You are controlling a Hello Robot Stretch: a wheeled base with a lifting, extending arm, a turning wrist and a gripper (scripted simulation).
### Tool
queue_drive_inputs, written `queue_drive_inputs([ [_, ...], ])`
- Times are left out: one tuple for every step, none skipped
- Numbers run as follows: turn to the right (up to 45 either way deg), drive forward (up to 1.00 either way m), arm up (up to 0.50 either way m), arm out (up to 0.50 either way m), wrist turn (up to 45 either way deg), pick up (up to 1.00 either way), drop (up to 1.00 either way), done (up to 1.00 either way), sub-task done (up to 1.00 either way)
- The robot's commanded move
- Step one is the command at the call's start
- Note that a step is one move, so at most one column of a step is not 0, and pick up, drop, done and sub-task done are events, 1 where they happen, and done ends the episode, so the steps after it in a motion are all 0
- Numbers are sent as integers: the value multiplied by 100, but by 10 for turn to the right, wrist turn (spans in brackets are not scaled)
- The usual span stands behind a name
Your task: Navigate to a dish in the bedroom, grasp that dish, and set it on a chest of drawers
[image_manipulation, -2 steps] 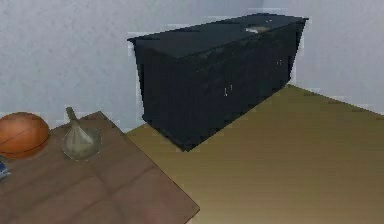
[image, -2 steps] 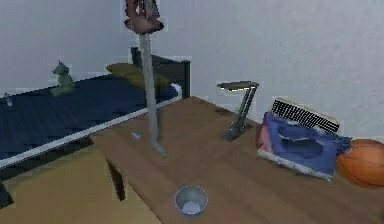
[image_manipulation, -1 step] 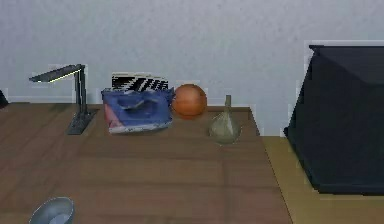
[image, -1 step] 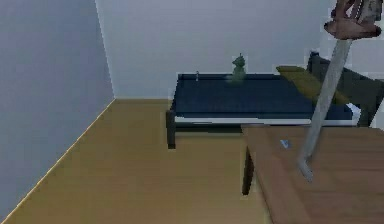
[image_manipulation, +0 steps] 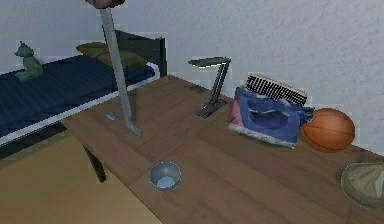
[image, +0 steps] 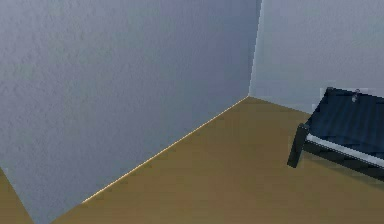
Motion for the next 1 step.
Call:
queue_drive_inputs([
  [0, 0, 50, 0, 0, 0, 0, 0, 0],
])
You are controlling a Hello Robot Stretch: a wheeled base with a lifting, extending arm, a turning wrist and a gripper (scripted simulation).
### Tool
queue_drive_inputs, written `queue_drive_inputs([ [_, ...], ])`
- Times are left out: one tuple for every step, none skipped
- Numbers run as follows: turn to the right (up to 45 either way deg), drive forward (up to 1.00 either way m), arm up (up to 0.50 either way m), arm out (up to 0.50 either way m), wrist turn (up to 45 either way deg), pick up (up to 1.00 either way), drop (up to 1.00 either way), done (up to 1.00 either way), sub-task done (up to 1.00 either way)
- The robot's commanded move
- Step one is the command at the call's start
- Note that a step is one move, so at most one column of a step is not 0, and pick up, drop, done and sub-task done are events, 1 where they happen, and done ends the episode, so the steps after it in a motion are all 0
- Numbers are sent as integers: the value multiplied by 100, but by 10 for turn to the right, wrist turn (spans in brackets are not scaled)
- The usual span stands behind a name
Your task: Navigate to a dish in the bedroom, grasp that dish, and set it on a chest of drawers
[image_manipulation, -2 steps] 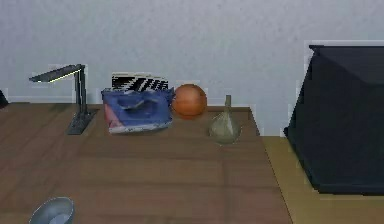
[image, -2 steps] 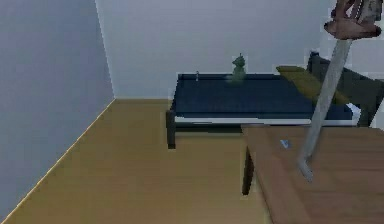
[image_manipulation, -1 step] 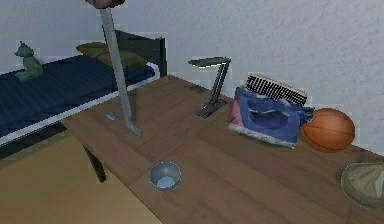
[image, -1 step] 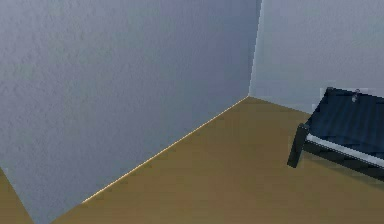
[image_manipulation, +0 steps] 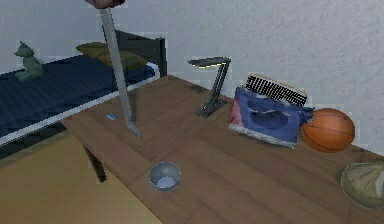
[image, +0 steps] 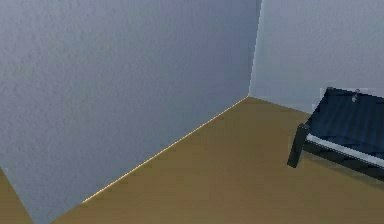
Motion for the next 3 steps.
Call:
queue_drive_inputs([
  [0, 0, 30, 0, 0, 0, 0, 0, 0],
  [0, 0, 0, 24, 0, 0, 0, 0, 0],
  [0, 0, 0, 0, 450, 0, 0, 0, 0],
])
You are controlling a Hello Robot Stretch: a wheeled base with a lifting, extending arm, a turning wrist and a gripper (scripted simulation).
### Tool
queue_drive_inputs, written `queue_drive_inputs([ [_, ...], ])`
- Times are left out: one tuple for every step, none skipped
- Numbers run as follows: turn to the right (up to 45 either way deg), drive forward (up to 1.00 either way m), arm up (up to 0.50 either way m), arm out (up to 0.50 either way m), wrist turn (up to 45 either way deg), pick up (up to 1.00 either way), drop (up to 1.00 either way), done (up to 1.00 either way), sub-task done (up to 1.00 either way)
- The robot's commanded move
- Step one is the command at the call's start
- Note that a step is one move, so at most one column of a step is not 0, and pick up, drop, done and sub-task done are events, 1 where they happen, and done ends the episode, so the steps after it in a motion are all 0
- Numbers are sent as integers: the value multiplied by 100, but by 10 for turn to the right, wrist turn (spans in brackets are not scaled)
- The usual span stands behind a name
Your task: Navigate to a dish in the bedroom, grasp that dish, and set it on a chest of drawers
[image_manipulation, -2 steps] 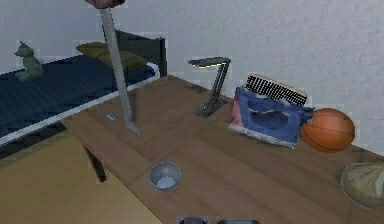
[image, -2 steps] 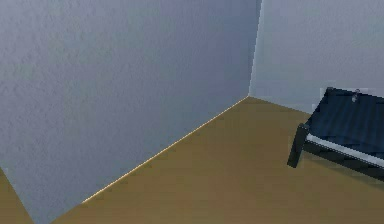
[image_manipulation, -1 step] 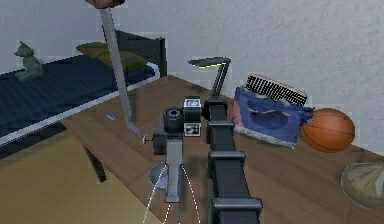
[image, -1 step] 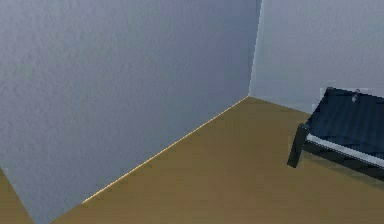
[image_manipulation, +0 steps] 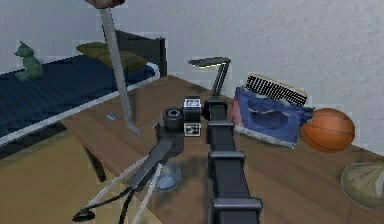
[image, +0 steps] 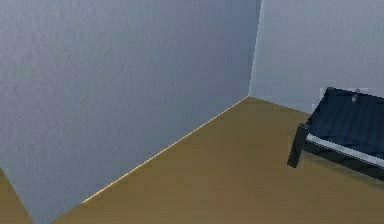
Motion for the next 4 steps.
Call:
queue_drive_inputs([
  [0, 0, 0, 0, 450, 0, 0, 0, 0],
  [0, 0, 0, 0, 450, 0, 0, 0, 0],
  [0, 0, 0, 0, 240, 0, 0, 0, 0],
  [0, 0, -30, 0, 0, 0, 0, 0, 0],
])
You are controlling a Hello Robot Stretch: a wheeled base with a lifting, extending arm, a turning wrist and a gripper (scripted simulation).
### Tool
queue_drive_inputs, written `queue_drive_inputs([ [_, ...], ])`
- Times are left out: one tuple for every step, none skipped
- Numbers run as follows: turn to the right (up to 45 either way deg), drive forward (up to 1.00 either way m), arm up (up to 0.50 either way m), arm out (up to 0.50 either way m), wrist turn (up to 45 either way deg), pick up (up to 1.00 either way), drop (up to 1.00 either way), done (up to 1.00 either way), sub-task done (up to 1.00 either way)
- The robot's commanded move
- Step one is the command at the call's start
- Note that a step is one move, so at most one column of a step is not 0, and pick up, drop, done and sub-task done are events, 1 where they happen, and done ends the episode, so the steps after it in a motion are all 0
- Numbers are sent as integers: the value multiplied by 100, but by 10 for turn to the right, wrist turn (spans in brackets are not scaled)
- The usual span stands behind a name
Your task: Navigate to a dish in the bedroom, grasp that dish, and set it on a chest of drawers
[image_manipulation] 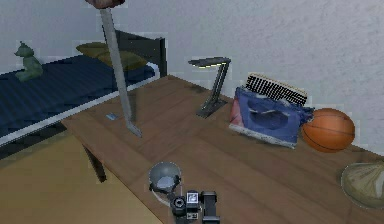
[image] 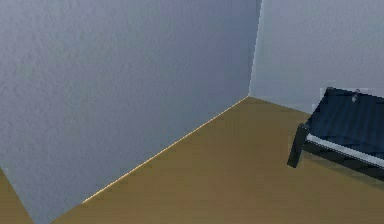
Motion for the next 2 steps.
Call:
queue_drive_inputs([
  [0, 0, 0, 0, 0, 100, 0, 0, 0],
  [0, 0, 10, 0, 0, 0, 0, 0, 0],
])
